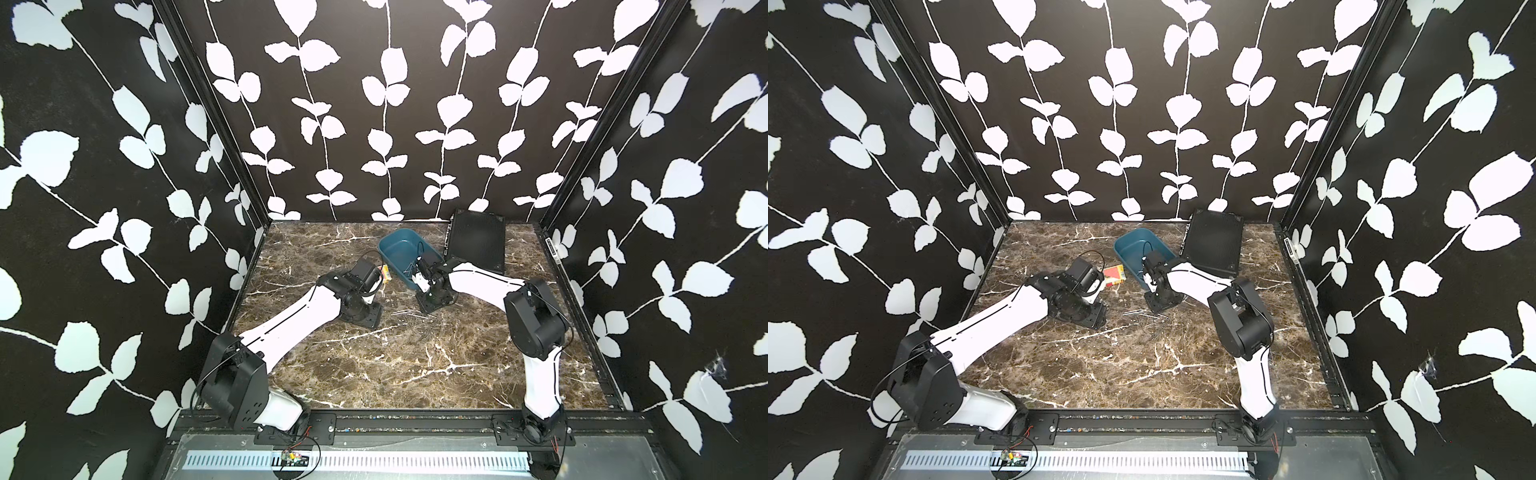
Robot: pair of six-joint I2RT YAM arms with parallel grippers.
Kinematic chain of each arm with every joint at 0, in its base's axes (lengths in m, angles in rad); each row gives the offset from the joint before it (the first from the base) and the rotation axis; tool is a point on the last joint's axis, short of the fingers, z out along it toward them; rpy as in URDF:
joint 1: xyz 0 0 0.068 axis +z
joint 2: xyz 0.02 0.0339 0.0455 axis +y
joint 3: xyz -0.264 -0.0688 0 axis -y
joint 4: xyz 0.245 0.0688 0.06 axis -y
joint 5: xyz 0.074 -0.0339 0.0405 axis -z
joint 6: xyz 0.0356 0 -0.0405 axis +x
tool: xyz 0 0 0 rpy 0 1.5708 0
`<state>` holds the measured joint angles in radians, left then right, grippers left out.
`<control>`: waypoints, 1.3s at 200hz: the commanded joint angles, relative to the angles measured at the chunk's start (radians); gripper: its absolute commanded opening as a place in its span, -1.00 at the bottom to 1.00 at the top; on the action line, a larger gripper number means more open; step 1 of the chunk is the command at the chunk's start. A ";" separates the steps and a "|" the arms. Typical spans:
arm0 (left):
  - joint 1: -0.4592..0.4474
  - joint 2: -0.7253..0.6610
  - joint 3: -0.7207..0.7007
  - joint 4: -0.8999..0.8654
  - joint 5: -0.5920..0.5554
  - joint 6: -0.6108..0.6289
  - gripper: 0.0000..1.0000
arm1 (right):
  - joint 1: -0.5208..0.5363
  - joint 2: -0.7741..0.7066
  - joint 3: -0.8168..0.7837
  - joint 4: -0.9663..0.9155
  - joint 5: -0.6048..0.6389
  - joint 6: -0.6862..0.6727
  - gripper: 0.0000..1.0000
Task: Put the nails on the desktop into the storage box
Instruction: Pick up the nail from the center of the board.
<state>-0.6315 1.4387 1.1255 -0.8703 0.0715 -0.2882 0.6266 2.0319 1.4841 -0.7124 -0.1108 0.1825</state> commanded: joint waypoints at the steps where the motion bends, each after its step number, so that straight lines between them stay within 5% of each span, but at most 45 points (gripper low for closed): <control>1: 0.008 -0.026 -0.016 -0.028 0.010 0.023 0.22 | 0.005 0.021 0.041 -0.020 0.008 -0.010 -0.16; 121: 0.013 -0.025 -0.045 -0.015 0.021 0.024 0.23 | 0.010 0.023 -0.014 -0.015 -0.014 -0.013 -0.19; 187: 0.014 -0.044 -0.061 -0.019 0.017 0.003 0.24 | 0.033 0.063 -0.015 -0.069 0.140 -0.094 -0.28; 260: 0.015 -0.016 -0.031 -0.021 0.018 -0.006 0.25 | 0.036 0.053 -0.060 -0.065 0.189 -0.144 -0.90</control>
<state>-0.6254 1.4372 1.0744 -0.8711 0.0883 -0.2871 0.6724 2.0590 1.4773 -0.7231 0.0311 0.0677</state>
